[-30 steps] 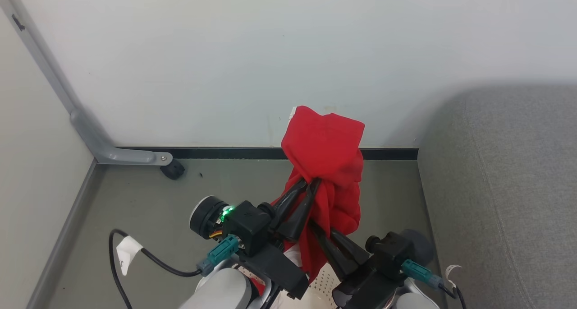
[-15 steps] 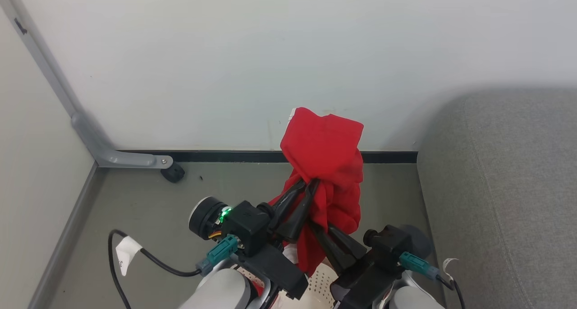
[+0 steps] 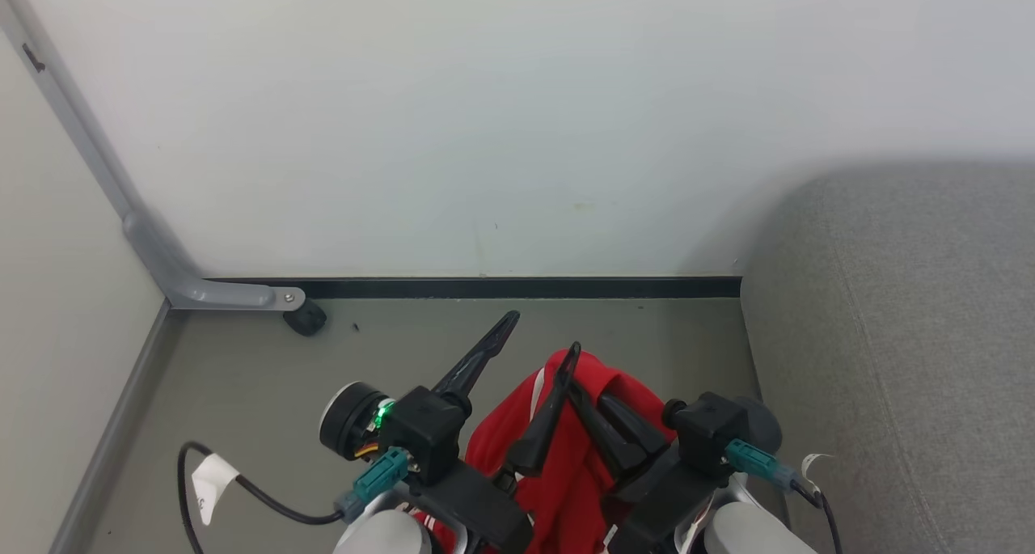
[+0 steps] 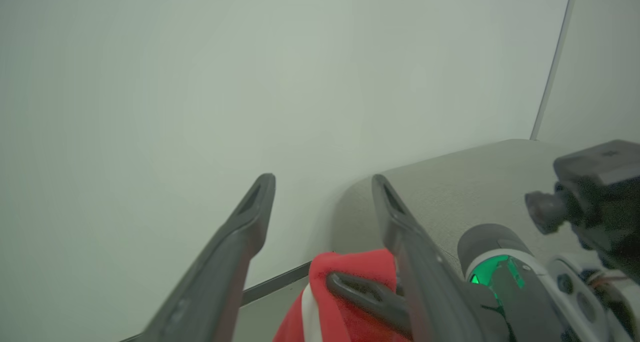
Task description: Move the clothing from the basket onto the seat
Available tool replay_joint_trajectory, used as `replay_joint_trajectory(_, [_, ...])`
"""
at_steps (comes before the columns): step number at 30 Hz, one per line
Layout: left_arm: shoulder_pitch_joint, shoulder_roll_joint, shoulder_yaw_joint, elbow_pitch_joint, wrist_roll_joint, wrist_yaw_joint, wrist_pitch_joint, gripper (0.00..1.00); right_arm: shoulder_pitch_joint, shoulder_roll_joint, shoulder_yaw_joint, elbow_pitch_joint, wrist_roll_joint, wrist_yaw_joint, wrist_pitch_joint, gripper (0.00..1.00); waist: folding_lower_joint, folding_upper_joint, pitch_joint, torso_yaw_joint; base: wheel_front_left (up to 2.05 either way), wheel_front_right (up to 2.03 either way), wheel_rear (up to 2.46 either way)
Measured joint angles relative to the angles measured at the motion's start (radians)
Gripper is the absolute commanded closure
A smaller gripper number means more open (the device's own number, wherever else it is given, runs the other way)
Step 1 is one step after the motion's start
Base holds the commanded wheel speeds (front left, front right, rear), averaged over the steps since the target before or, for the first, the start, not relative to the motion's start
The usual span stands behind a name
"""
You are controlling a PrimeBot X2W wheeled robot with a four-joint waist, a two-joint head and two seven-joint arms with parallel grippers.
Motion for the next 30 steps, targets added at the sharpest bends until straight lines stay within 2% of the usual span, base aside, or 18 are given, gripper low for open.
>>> replay_joint_trajectory(8, [0.057, 0.053, 0.005, -0.058, 0.003, 0.022, 0.0, 0.0, 0.0, -0.005, -0.036, 0.001, 0.009, -0.004, -0.005, 1.0, 0.0, 0.0, 0.007, -0.036, 0.0, 0.0, 0.0])
replay_joint_trajectory(14, [0.095, 0.086, 0.002, -0.096, 0.012, 0.03, 0.002, 0.0, 0.0, -0.025, -0.075, -0.002, 0.013, -0.027, -0.007, 1.0, 0.0, 0.0, 0.022, -0.083, 0.0, 0.0, 0.0])
replay_joint_trajectory(30, [0.119, 0.109, -0.035, -0.165, 0.049, 0.039, 0.047, 0.0, 0.0, -0.051, -0.175, -0.044, 0.023, -0.08, -0.009, 1.0, 0.0, 0.0, 0.091, -0.263, 0.0, 0.0, 0.0])
